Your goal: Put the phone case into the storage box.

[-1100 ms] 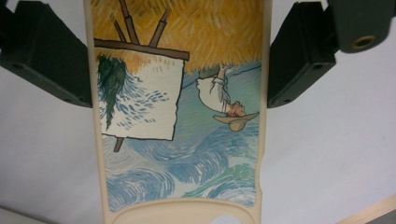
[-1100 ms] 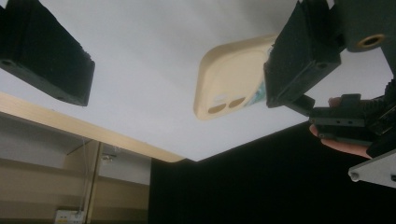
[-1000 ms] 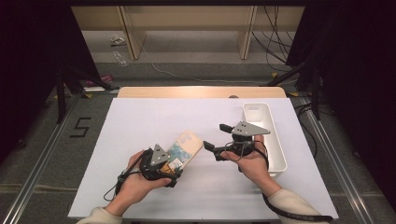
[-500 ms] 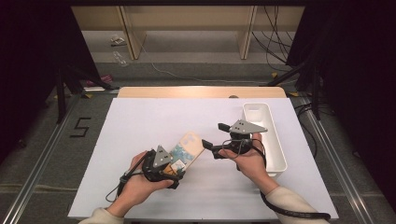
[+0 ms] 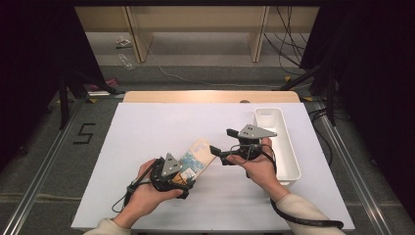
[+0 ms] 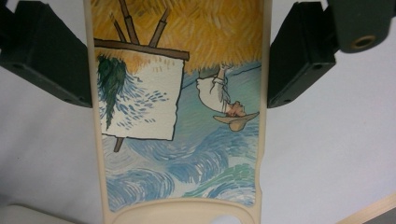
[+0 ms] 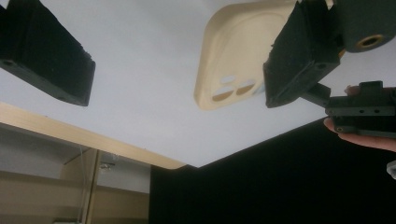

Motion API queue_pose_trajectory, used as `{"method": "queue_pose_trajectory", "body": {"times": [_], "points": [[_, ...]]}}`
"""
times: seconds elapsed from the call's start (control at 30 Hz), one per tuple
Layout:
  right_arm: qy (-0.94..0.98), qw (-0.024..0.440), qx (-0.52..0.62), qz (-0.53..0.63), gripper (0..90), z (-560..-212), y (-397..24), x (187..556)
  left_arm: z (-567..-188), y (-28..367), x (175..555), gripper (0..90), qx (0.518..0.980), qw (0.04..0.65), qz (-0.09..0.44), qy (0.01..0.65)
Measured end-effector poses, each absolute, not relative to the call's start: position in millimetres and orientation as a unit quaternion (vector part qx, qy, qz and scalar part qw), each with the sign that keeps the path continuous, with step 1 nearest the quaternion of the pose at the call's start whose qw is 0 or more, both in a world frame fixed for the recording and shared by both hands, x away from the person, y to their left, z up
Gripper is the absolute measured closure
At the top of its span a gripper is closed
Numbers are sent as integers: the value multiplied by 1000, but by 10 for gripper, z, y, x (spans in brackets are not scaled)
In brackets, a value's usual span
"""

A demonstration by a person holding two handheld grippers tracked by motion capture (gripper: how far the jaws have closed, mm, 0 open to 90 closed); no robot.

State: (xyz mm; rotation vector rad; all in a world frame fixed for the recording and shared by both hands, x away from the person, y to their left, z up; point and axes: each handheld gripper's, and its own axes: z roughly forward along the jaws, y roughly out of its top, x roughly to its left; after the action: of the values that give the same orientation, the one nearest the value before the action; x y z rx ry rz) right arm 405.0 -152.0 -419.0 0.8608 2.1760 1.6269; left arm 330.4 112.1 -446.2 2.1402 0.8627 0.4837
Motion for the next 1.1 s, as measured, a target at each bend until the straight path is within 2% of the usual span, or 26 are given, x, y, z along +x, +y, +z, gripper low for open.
{"method": "queue_pose_trajectory", "body": {"times": [1.1], "points": [[758, 129, 307, 561, 100, -4245, -1410, 4160, -4453, 1017, 3260, 111, 842, 388, 190, 324]]}}
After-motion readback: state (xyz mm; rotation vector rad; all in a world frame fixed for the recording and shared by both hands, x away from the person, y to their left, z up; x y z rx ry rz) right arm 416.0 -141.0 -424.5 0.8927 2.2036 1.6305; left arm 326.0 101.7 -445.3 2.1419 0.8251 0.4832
